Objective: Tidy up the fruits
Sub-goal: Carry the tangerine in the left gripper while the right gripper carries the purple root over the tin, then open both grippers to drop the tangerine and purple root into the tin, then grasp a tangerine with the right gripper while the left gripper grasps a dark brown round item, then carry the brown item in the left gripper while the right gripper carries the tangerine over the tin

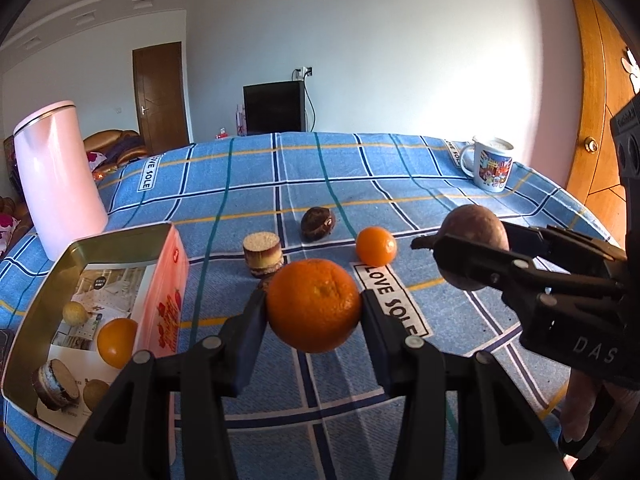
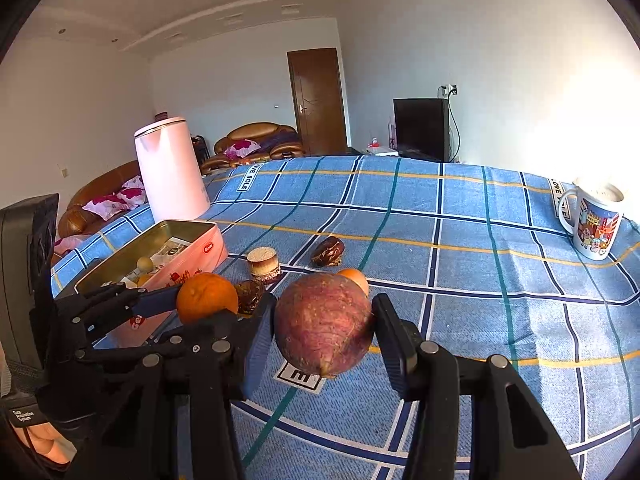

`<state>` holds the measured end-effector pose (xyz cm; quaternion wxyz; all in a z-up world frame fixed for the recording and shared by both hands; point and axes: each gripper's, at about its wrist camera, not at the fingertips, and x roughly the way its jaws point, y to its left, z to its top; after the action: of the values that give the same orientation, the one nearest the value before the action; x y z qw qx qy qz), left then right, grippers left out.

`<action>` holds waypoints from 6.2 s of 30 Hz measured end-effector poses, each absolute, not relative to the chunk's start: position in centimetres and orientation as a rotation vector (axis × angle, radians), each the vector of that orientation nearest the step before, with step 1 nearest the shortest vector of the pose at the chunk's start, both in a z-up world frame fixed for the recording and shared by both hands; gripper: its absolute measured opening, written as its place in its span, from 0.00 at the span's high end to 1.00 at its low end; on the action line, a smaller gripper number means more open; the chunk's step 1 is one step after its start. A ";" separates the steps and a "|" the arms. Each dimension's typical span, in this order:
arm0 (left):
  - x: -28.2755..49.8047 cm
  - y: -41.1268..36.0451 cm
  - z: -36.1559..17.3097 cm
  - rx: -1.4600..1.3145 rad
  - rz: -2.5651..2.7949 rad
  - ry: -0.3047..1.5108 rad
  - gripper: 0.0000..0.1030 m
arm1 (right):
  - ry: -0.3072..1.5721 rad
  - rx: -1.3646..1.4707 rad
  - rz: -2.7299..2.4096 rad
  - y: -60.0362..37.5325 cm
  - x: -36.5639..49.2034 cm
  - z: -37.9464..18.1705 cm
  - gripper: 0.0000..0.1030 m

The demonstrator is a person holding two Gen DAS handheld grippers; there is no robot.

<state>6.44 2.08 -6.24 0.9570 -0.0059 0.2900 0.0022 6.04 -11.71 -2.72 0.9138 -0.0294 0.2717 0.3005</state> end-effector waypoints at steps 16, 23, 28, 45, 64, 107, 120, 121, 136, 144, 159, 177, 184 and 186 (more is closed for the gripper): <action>5.0 1.7 -5.7 0.020 0.045 0.507 0.53 | 0.464 -0.053 0.620 -12.4 4.7 -1.9 0.51; 4.6 1.6 -5.5 0.037 0.056 0.481 0.53 | 0.429 -0.052 0.620 -12.7 4.1 -1.7 0.51; 4.2 1.5 -5.3 0.045 0.065 0.461 0.53 | 0.409 -0.055 0.620 -12.9 3.8 -1.5 0.51; 2.6 2.1 -4.0 0.073 0.106 0.375 0.53 | 0.307 -0.075 0.601 -13.4 1.9 -0.9 0.51; 1.8 6.9 -3.2 -0.004 0.123 0.371 0.53 | 0.336 -0.139 0.632 -9.9 2.5 0.6 0.51; 2.0 22.2 -4.6 -0.162 0.349 0.518 0.29 | 0.668 -0.291 0.911 11.0 7.8 -3.7 0.45; 4.0 11.7 -2.1 -0.049 0.189 0.467 0.16 | 0.624 -0.219 0.556 -5.7 11.9 -1.2 0.38; 4.5 10.8 -2.3 -0.038 0.175 0.474 0.16 | 0.641 -0.200 0.535 -6.5 12.6 -1.5 0.38; 9.5 5.5 -5.3 0.016 0.121 0.607 0.16 | 0.870 -0.203 0.552 -6.9 16.5 -6.2 0.42; 9.7 5.2 -5.4 0.023 0.112 0.622 0.17 | 0.855 -0.194 0.595 -7.5 15.4 -6.3 0.65; 13.5 3.5 -8.2 0.015 0.032 0.838 0.50 | 0.670 -0.107 0.568 -10.8 12.4 -3.8 0.65; 12.4 3.3 -7.2 0.025 0.039 0.751 0.61 | 0.614 -0.075 0.588 -11.3 11.8 -3.4 0.65; 11.8 3.0 -6.5 0.051 0.050 0.695 0.61 | 0.576 -0.073 0.589 -11.5 11.3 -3.1 0.65; 11.6 3.1 -6.4 0.049 0.058 0.682 0.61 | 0.564 -0.074 0.587 -11.5 11.1 -3.0 0.65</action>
<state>11.61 3.05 -6.38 0.9417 0.0239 0.3344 0.0285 11.11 -11.53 -2.97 0.9175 -0.0359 0.2744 0.2856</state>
